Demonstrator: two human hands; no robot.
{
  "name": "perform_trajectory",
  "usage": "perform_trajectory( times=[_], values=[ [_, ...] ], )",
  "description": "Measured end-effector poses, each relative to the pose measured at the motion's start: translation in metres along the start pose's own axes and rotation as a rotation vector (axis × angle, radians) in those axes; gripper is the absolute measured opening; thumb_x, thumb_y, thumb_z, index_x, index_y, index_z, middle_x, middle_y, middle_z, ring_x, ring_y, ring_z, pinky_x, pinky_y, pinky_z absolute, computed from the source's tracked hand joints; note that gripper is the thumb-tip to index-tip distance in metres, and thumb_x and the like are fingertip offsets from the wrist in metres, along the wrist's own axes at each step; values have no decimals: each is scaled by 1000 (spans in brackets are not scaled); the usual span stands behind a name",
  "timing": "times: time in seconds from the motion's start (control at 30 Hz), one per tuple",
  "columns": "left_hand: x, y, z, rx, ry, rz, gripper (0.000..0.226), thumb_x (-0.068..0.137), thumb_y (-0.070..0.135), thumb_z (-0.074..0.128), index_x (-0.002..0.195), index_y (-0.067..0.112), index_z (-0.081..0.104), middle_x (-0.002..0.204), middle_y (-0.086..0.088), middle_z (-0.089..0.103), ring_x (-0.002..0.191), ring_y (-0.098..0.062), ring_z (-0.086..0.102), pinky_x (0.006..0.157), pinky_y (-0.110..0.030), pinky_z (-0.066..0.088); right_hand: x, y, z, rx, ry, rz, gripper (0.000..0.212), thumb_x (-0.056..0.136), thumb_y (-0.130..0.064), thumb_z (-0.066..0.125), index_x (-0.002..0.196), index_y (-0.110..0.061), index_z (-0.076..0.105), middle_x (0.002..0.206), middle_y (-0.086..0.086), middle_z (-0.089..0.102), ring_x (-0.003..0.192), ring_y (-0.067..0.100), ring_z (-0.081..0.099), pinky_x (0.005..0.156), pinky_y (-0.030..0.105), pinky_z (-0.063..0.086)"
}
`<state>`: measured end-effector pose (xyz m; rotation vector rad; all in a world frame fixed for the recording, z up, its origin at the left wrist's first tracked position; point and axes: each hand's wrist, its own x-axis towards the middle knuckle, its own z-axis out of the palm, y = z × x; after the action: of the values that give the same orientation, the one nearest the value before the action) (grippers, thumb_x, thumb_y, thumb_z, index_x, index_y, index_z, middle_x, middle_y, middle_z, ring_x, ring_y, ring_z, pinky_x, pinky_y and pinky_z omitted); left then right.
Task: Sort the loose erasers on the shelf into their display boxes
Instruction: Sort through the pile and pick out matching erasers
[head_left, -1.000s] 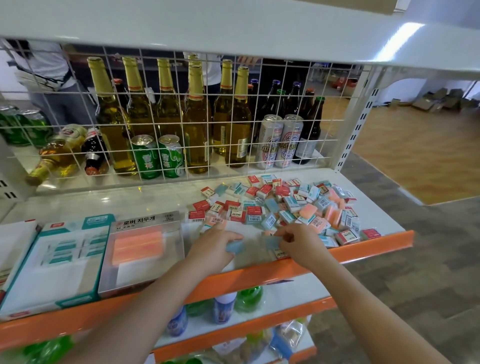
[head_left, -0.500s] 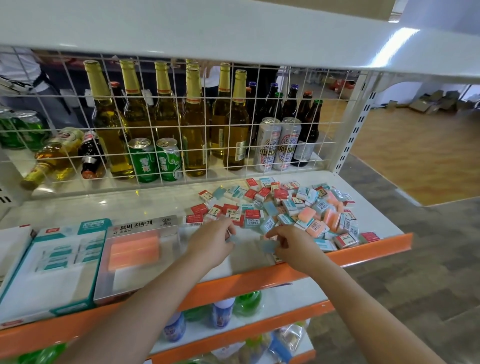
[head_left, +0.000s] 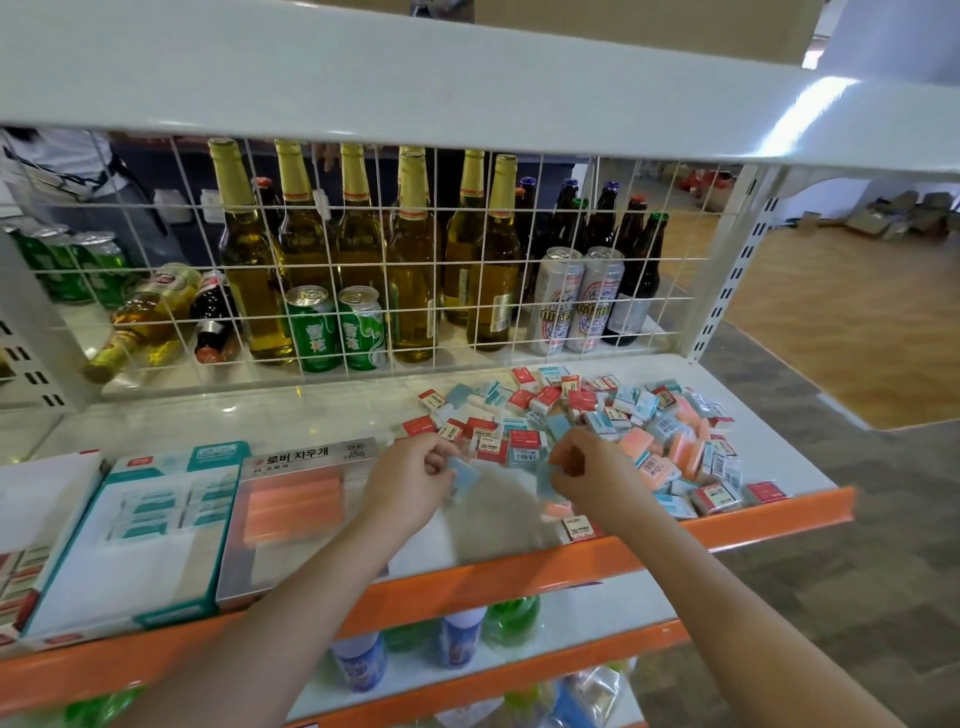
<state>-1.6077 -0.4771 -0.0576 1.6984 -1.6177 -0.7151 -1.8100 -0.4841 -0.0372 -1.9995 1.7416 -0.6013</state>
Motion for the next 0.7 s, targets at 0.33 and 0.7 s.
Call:
perform_trajectory(
  times=[0.33,0.7],
  values=[
    [-2,8,-2,-617,2,-205,16,83,-5,62,92,7,62,78,-7,63,58,-8,61,56,-13,51,0,-5,-2,673,96,69,32,85,3,58,87,-29,62,78,6,58,73,20,58,65,25,51],
    [-10,-1,4,-546,-19,-182,21,81,-8,62,81,13,61,74,-4,60,65,-12,58,53,-11,49,-9,-1,10,644,69,176,19,81,2,65,96,-9,61,65,-2,61,60,14,54,60,27,46]
  ],
)
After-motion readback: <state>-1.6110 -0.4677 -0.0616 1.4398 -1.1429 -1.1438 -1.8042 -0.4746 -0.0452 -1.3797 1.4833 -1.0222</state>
